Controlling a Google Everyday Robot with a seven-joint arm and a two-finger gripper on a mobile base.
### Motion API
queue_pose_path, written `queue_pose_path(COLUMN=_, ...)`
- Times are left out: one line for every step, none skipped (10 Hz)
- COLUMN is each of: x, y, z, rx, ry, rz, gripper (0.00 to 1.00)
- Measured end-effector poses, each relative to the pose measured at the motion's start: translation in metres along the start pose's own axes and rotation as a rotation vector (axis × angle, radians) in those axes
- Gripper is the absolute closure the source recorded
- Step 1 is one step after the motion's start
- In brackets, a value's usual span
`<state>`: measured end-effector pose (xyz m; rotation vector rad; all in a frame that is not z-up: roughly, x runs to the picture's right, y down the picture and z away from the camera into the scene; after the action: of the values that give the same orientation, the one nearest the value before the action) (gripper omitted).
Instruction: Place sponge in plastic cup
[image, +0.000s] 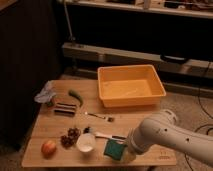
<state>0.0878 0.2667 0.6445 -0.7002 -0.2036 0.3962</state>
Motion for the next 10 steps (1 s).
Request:
queue_pose_path(x=0.001, y=-0.001, z=0.004, rx=0.001, ry=0.009, rz=0.001, gripper=1.00)
queue_pose_path(x=0.002, y=-0.003, z=0.008, rx=0.003, ry=0.020, rz=0.003, gripper=1.00)
queue_pose_path(x=0.004, y=-0.005, z=0.012, rx=0.004, ry=0.029, rz=0.006, gripper=1.00)
queue_pose_path(x=0.005, y=-0.007, z=0.016, rx=0.004, ry=0.037, rz=0.009, gripper=1.00)
queue_pose_path(x=0.007, y=-0.010, z=0.019, rx=0.005, ry=0.043, rz=0.012, gripper=1.00)
queue_pose_path(x=0.008, y=-0.011, z=0.021, rx=0.005, ry=0.047, rz=0.015, gripper=1.00)
queue_pose_path(x=0.009, y=-0.012, z=0.021, rx=0.005, ry=0.047, rz=0.020, gripper=0.99)
queue_pose_path(x=0.013, y=-0.013, z=0.022, rx=0.003, ry=0.053, rz=0.028, gripper=0.92)
queue_pose_path(x=0.013, y=-0.014, z=0.022, rx=0.003, ry=0.054, rz=0.031, gripper=0.82)
queue_pose_path(x=0.013, y=-0.014, z=0.023, rx=0.001, ry=0.057, rz=0.033, gripper=0.74)
